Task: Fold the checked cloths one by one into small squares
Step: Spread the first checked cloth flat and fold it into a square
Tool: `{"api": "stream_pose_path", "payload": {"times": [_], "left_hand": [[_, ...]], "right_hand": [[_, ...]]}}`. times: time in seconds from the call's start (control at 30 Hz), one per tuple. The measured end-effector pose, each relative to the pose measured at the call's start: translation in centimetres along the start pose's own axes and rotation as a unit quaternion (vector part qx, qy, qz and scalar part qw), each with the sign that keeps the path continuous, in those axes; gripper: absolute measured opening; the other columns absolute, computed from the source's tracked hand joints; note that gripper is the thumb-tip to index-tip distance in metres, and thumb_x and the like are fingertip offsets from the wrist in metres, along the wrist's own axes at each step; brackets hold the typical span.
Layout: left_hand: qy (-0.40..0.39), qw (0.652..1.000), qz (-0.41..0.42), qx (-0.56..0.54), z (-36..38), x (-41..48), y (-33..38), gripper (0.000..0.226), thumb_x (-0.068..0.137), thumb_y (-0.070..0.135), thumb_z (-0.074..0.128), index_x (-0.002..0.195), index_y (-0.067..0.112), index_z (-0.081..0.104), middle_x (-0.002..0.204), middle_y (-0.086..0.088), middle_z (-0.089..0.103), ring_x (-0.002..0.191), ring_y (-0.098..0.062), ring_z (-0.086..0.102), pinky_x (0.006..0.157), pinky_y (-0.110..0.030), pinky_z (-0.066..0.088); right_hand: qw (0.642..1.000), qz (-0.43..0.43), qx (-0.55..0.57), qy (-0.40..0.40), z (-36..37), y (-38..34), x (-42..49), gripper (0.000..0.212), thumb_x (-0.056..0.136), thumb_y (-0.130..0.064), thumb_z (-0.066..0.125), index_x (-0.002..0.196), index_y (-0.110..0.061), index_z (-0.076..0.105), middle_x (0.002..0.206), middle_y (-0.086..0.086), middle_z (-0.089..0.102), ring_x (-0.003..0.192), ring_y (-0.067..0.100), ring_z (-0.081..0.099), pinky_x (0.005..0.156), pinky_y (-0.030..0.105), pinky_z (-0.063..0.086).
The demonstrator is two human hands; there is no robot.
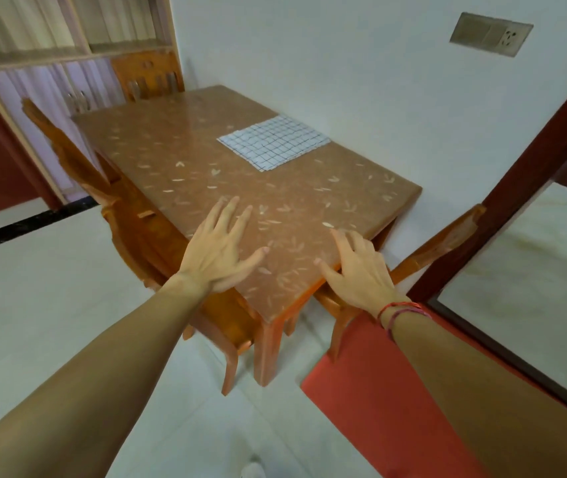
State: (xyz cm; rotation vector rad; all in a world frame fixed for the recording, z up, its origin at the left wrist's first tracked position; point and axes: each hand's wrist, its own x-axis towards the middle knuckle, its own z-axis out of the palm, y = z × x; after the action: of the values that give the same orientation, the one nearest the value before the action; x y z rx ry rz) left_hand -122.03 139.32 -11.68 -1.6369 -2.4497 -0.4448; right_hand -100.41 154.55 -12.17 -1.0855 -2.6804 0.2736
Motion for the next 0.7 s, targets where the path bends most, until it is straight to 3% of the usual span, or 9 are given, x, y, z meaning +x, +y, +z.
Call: {"api": "stream_pose_path", "payload": {"times": [0.37, 0.5, 0.7], "left_hand": [[-0.024, 0.999, -0.008, -0.026, 5.2, 12.5, -4.2, 0.084, 0.087, 0.073, 0.028, 0.152, 0.019, 0.024, 0.161, -0.009, 0.017, 0.148, -0.030, 0.011, 0.117, -0.049, 0.023], [-0.038, 0.998, -0.028, -0.032, 7.8, 17.5, -5.7, 0.085, 0.087, 0.074, 0.031, 0.153, 0.021, 0.021, 0.161, -0.008, 0.014, 0.148, -0.029, 0.009, 0.118, -0.048, 0.021], [-0.062, 0.995, -0.068, -0.032, 10.9, 24.9, -7.5, 0.089, 0.084, 0.077, 0.026, 0.153, 0.023, 0.019, 0.162, -0.006, 0.012, 0.148, -0.028, 0.008, 0.118, -0.047, 0.021]], "right_hand": [[1.000, 0.027, 0.006, -0.013, 2.4, 2.7, 14.7, 0.068, 0.090, -0.059, 0.043, 0.149, -0.031, 0.025, 0.152, 0.008, 0.028, 0.137, 0.030, 0.029, 0.110, 0.049, 0.026], [1.000, 0.006, 0.005, -0.011, 3.9, 4.5, 21.2, 0.065, 0.089, -0.061, 0.042, 0.146, -0.031, 0.028, 0.144, 0.004, 0.036, 0.130, 0.028, 0.037, 0.107, 0.048, 0.031], [0.999, -0.010, 0.021, -0.043, 6.3, 6.8, 31.0, 0.069, 0.086, -0.060, 0.043, 0.147, -0.031, 0.027, 0.147, 0.007, 0.035, 0.132, 0.030, 0.037, 0.107, 0.049, 0.033]]}}
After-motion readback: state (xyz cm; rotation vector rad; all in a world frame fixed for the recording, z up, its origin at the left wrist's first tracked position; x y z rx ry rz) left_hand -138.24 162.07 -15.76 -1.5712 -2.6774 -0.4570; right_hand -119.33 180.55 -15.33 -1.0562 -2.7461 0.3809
